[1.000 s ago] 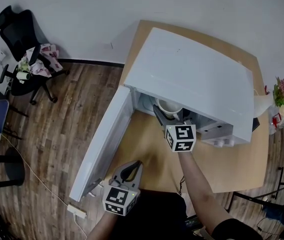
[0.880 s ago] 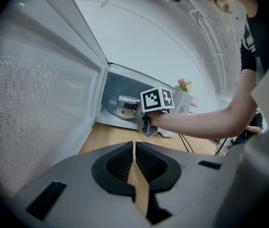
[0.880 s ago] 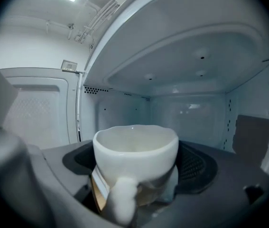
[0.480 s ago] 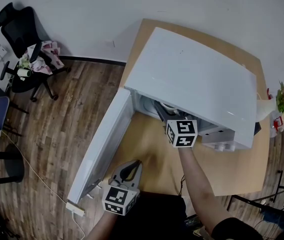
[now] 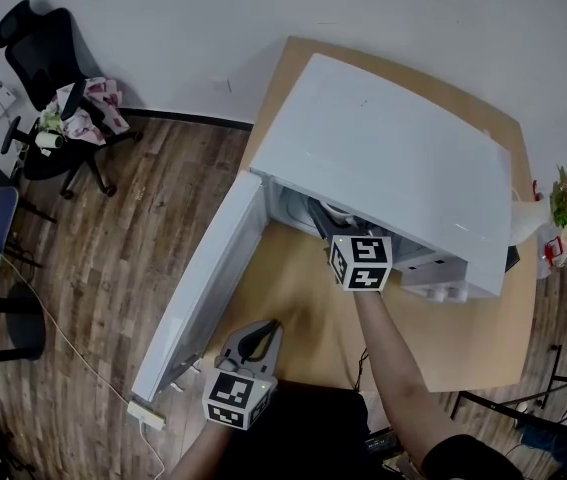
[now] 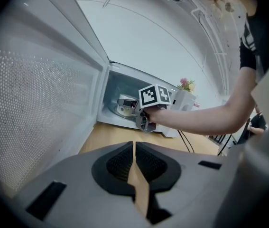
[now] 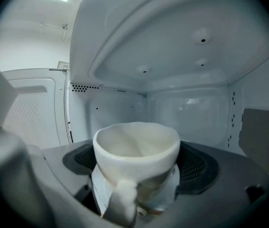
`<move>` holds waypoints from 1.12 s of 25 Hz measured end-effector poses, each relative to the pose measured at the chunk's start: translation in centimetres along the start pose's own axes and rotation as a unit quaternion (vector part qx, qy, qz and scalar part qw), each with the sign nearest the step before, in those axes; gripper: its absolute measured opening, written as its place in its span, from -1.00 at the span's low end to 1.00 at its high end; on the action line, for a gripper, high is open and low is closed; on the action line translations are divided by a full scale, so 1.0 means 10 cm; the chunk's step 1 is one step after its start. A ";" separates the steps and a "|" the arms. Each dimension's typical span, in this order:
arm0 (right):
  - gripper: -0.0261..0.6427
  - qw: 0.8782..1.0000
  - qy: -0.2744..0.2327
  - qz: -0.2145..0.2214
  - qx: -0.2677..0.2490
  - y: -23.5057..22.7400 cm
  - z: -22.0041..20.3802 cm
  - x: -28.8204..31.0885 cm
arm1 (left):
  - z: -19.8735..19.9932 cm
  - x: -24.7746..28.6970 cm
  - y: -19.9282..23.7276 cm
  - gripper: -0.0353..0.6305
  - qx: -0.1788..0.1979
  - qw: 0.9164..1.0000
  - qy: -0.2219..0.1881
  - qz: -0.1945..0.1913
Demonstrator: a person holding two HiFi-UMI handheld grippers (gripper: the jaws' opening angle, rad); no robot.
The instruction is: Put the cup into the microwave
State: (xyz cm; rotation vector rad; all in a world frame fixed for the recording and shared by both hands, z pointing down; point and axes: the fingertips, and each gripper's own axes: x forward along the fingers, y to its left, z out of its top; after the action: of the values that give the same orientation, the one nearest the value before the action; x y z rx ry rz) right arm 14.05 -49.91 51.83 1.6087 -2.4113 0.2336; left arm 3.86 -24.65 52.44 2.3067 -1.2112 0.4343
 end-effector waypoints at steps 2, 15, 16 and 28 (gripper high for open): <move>0.46 1.000 0.003 -0.003 -0.005 -0.01 -0.01 0.00 | -0.01 -0.02 0.00 -0.85 -0.001 1.000 0.000 0.002; 0.46 1.000 -0.012 -0.010 0.003 -0.01 0.02 -0.07 | -0.05 -0.12 -0.04 -0.85 0.001 1.000 -0.002 0.004; 0.46 1.000 -0.014 -0.011 0.009 -0.01 0.02 -0.08 | -0.05 -0.12 -0.04 -0.85 0.001 1.000 -0.003 0.004; 0.46 1.000 -0.009 -0.020 0.018 0.02 -0.03 -0.34 | -0.07 -0.25 -0.12 -0.85 0.010 1.000 -0.009 -0.011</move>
State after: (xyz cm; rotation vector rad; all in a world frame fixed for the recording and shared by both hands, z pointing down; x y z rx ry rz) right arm 15.16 -46.79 51.18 1.6798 -2.3983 0.2574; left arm 3.48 -21.98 51.44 2.3430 -1.1948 0.4202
